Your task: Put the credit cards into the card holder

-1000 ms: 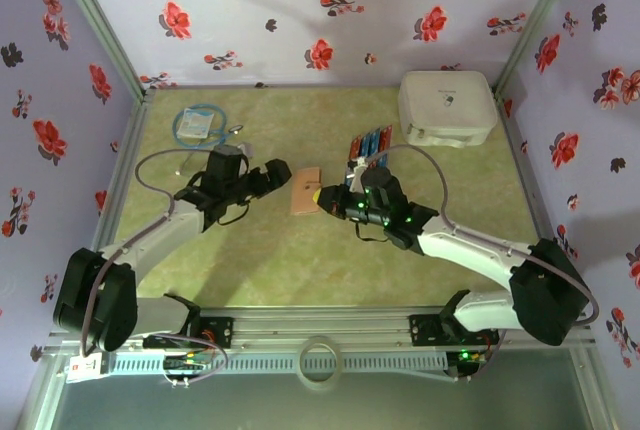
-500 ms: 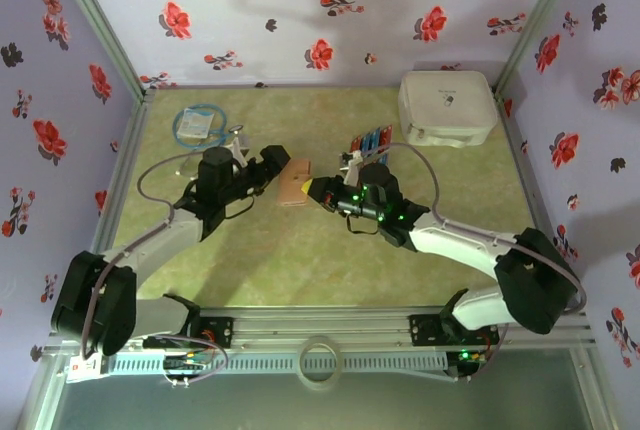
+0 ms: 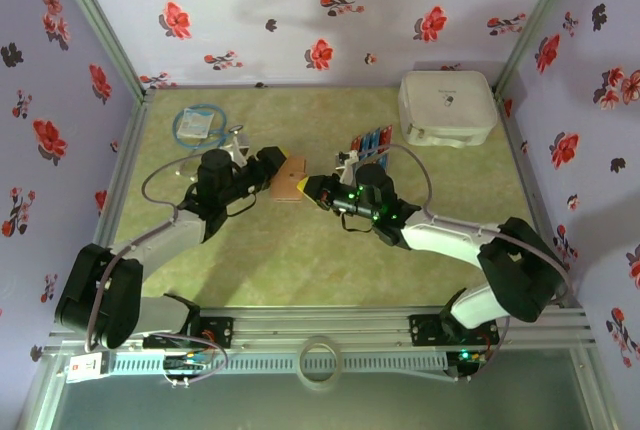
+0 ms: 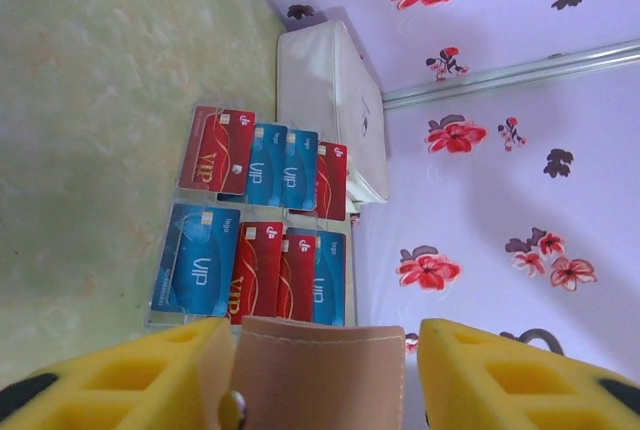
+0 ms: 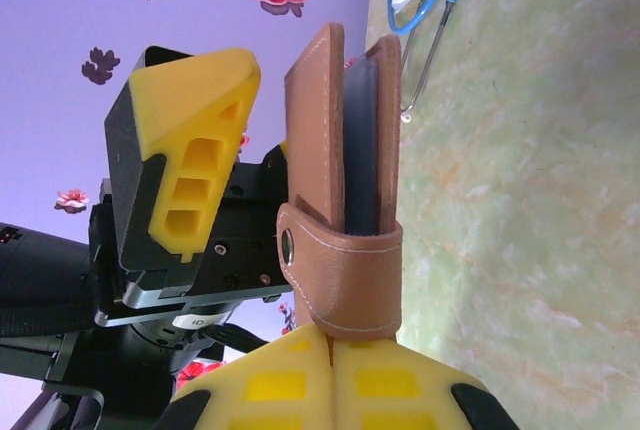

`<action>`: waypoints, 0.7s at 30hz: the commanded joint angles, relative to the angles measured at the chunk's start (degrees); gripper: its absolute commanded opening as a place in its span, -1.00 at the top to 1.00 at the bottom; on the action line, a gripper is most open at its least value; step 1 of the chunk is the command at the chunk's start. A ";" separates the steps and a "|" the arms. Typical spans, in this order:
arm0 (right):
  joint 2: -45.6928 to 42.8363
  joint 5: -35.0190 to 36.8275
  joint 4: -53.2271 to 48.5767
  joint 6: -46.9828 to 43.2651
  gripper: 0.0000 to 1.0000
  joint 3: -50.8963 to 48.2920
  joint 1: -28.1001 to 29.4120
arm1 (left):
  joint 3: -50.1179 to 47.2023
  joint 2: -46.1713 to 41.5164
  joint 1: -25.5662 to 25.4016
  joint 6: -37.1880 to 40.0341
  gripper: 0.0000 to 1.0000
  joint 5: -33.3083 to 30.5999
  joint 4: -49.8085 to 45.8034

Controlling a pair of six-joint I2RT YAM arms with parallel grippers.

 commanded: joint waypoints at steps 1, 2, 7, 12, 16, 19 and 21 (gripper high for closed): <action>0.82 -0.40 2.65 0.76 1.00 -1.13 -0.25 | -0.76 -0.33 0.18 0.01 0.05 1.28 3.35; 0.82 -0.40 2.68 0.70 1.00 -1.30 -0.24 | -0.89 -0.38 0.29 -0.03 0.06 1.26 3.33; 0.83 0.06 2.56 0.61 1.00 -1.80 -0.29 | -1.37 -0.71 0.53 0.15 0.20 1.12 3.46; 1.22 0.23 2.36 0.45 1.00 -1.83 -0.30 | -1.69 -0.89 0.64 0.40 0.49 1.20 3.37; 0.93 -0.05 0.44 -0.92 0.72 -1.44 -0.42 | -1.83 -1.39 0.81 1.51 0.76 1.20 2.40; -1.75 1.45 -7.50 -5.17 0.22 -0.77 -0.63 | -1.60 -2.66 0.84 4.68 0.93 1.42 0.04; -4.34 3.91 -16.25 -9.86 0.03 0.57 -0.65 | -0.98 -3.78 0.91 8.52 0.97 1.55 -3.69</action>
